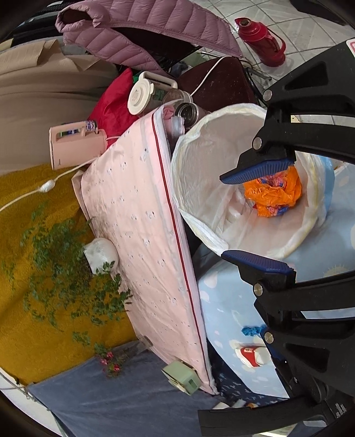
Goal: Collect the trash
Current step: 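Grasp the blue cord with the right tool while the left grasps the paper cup, then lift the blue cord and paper cup and carry both toward the bin, then lower the paper cup and blue cord into the bin and open both tools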
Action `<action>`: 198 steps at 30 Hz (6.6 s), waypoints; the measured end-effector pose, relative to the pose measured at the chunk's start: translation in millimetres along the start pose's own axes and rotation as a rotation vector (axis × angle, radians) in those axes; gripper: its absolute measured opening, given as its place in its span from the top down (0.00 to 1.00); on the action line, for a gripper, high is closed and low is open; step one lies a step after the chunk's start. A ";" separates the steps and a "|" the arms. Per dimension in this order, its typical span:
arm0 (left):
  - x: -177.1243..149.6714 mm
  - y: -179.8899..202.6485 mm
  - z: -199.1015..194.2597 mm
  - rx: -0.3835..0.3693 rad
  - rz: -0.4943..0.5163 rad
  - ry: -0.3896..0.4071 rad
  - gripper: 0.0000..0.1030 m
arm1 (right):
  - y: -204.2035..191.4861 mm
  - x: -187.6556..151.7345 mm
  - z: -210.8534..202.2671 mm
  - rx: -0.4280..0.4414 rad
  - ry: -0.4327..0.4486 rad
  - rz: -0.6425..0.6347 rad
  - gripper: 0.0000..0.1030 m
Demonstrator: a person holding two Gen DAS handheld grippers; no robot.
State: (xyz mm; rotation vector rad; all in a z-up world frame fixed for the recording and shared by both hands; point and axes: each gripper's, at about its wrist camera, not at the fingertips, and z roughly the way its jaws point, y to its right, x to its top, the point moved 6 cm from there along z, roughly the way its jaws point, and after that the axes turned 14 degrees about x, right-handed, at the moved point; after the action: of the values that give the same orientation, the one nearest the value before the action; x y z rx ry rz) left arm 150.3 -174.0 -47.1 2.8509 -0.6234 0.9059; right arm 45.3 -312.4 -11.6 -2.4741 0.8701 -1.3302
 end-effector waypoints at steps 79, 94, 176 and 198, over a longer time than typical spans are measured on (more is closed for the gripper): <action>-11.5 -207.7 82.6 0.126 -0.324 -0.127 0.44 | -168.9 -105.2 170.2 0.228 -0.355 -0.196 0.78; -41.0 -165.2 27.6 0.097 -0.253 -0.091 0.44 | -153.5 -101.1 102.3 0.242 -0.283 -0.177 0.78; -41.6 11.9 -29.2 -0.251 -0.013 -0.031 0.98 | -1.6 -42.6 -3.2 0.108 -0.080 -0.040 0.78; -3.5 96.0 -4.6 -0.284 0.124 -0.017 0.96 | 46.1 -6.1 -0.9 0.042 -0.026 0.002 0.78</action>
State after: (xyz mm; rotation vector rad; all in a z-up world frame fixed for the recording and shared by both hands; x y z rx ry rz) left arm 106.3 -259.5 -49.2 2.5928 -0.8639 0.7411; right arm 23.4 -345.9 -35.2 -2.4520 0.8302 -1.2986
